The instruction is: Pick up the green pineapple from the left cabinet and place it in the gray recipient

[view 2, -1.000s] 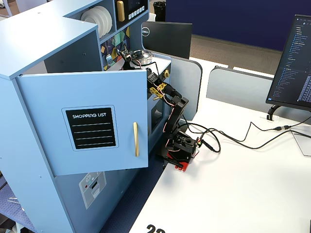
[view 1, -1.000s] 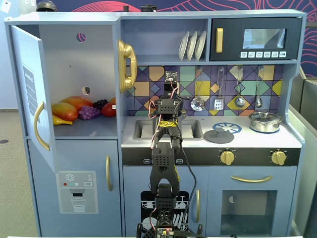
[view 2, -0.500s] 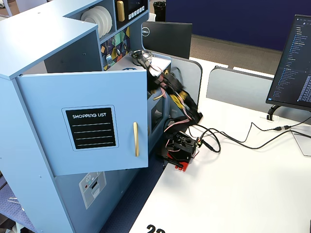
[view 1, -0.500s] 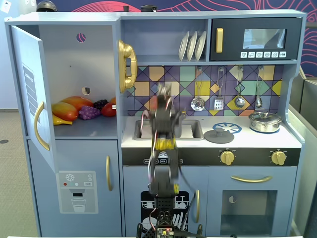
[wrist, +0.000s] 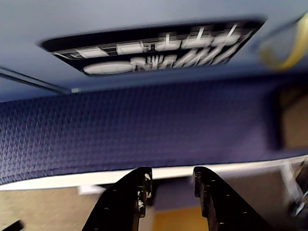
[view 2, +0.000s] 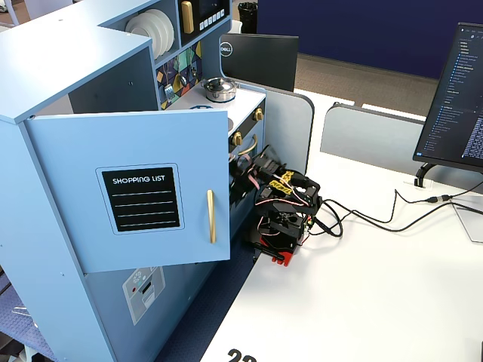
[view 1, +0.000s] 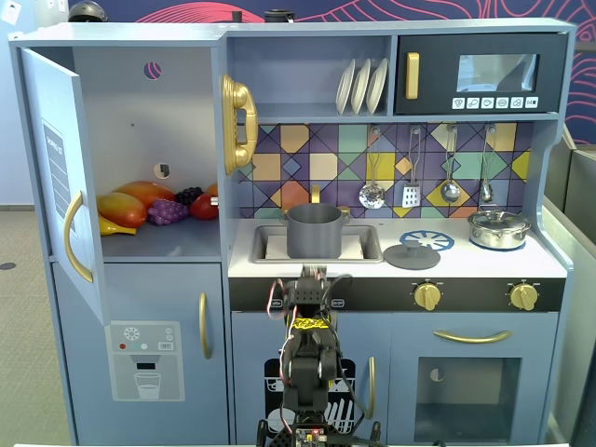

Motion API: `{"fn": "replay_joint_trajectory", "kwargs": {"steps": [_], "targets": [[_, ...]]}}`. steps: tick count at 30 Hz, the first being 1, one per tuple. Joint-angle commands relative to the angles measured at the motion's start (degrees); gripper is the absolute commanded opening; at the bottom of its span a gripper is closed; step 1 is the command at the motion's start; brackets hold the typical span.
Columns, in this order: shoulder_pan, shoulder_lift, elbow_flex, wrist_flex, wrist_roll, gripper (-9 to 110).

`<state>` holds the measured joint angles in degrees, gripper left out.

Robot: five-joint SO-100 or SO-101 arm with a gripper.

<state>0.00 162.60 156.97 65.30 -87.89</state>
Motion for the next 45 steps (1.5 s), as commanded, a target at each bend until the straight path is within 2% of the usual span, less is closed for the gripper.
{"fn": "replay_joint_trajectory", "kwargs": {"steps": [1, 4, 7, 14, 18, 25, 31, 36, 45], "targets": [[-3.08, -6.42, 7.56, -17.4, 5.19, 0], [-3.52, -7.73, 13.54, -27.51, 7.03, 0], [-3.87, -7.29, 14.94, -26.98, 8.0, 0], [-3.43, -2.99, 15.03, -17.58, 7.82, 0], [-2.72, 3.6, 15.03, -4.92, 7.29, 0], [-2.99, 12.92, 15.12, 18.9, 0.26, 0], [-1.58, 17.67, 15.12, 21.01, -2.64, 1], [0.88, 19.51, 15.12, 22.41, -0.53, 5], [3.96, 19.51, 15.03, 22.41, 0.88, 6]]}}
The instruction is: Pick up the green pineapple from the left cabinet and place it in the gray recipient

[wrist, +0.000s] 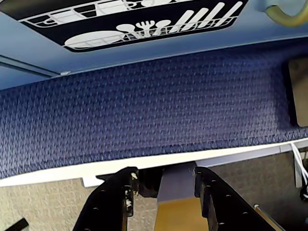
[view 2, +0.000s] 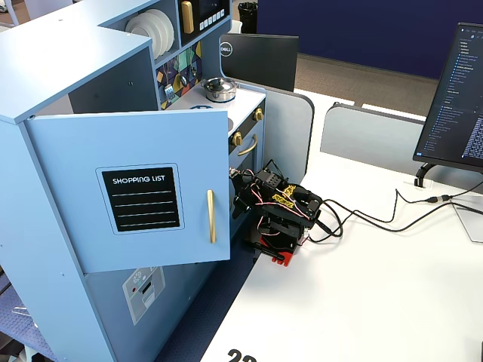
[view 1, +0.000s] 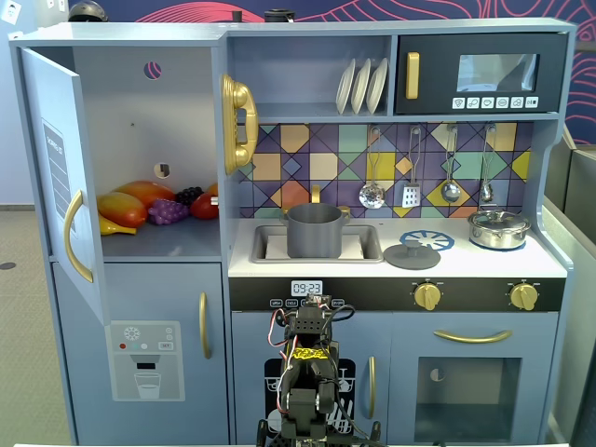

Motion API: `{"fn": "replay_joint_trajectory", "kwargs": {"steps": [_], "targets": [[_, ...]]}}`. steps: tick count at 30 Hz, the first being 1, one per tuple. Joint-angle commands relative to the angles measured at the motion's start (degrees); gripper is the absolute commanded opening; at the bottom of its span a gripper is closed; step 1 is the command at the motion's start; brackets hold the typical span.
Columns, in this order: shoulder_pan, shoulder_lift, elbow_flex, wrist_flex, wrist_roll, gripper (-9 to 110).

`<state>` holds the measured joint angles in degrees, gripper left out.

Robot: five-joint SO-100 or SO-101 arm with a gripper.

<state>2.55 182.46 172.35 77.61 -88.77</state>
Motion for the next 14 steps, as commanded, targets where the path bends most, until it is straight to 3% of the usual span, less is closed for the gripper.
{"fn": "replay_joint_trajectory", "kwargs": {"steps": [1, 14], "targets": [[1.41, -0.35, -0.35, 10.11, 1.76, 6], [-0.44, -0.35, -0.35, 10.02, 2.02, 6]]}}
